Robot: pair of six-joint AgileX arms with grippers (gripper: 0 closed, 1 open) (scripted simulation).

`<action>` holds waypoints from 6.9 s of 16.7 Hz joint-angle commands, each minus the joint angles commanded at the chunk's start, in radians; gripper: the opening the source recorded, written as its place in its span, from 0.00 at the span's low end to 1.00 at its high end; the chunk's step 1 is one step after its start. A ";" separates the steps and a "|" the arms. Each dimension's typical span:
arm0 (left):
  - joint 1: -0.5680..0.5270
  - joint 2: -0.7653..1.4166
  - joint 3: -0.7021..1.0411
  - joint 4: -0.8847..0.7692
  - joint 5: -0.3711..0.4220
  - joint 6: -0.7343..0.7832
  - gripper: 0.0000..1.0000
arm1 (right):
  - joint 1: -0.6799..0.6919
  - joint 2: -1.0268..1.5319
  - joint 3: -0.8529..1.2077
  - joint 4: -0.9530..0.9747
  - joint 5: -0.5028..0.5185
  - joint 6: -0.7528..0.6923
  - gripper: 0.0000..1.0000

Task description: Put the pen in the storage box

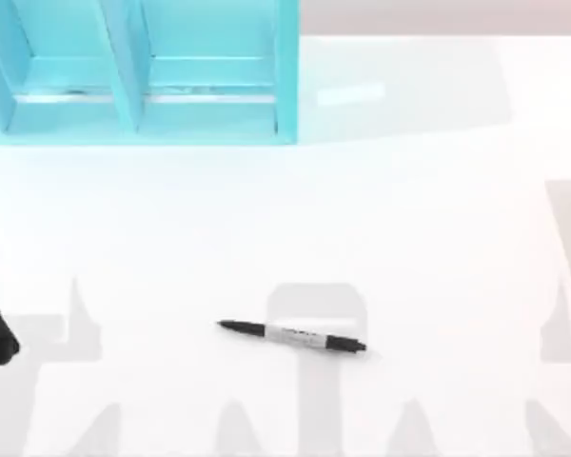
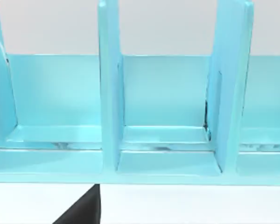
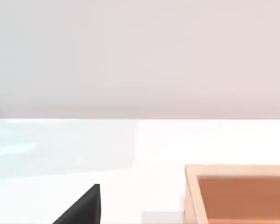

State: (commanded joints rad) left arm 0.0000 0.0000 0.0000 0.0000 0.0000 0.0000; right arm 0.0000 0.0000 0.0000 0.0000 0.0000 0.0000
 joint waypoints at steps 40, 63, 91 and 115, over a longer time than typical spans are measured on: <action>0.000 0.000 0.000 0.000 0.000 0.000 1.00 | 0.835 2.240 1.918 -1.285 0.025 -0.506 1.00; 0.000 0.000 0.000 0.000 0.000 0.000 1.00 | 0.832 2.332 1.666 -0.940 0.026 -0.508 0.55; 0.000 0.000 0.000 0.000 0.000 0.000 1.00 | 0.831 2.193 1.949 -1.327 0.003 -0.498 0.00; 0.000 0.000 0.000 0.000 0.000 0.000 1.00 | -0.336 2.236 2.098 -1.643 0.129 0.977 0.00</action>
State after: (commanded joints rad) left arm 0.0000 0.0000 0.0000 0.0000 0.0000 0.0000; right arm -0.3365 2.2360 2.0977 -1.6426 0.1287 0.9768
